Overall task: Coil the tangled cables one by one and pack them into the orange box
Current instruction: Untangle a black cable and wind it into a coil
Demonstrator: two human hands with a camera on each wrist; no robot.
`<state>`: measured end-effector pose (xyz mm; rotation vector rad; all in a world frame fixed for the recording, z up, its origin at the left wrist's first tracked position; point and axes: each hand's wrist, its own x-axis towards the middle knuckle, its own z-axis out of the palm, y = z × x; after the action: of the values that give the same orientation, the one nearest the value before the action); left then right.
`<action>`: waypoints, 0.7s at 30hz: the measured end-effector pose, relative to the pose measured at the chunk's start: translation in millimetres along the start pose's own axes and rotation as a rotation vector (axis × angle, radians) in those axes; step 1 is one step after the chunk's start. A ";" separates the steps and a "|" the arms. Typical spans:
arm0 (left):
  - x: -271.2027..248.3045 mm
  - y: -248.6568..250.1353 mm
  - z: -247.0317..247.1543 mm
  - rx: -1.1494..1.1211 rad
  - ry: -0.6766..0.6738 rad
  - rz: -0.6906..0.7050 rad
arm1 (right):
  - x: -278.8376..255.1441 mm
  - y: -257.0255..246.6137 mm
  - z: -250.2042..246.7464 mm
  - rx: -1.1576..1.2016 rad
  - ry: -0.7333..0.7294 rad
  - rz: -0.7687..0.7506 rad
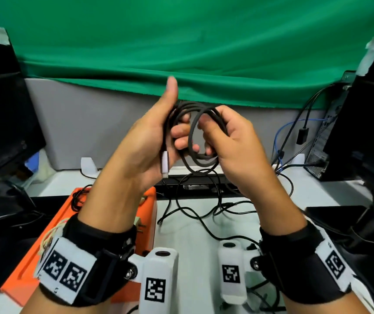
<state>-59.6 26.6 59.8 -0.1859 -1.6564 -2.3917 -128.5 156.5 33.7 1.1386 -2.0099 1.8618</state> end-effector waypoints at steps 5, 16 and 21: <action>-2.1 -7.2 -7.7 0.431 -0.057 0.098 | -3.1 1.8 0.4 -0.431 -0.043 0.023; 6.8 -9.6 -9.2 0.084 0.098 0.190 | 4.1 4.8 -16.1 0.254 -0.233 0.382; 8.4 -11.4 -7.5 0.027 0.063 0.129 | 8.5 -1.3 -4.4 0.618 0.054 0.307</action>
<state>-70.5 22.5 48.7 -0.2036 -1.5969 -2.2562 -135.1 157.2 40.6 0.9061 -1.6937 2.7592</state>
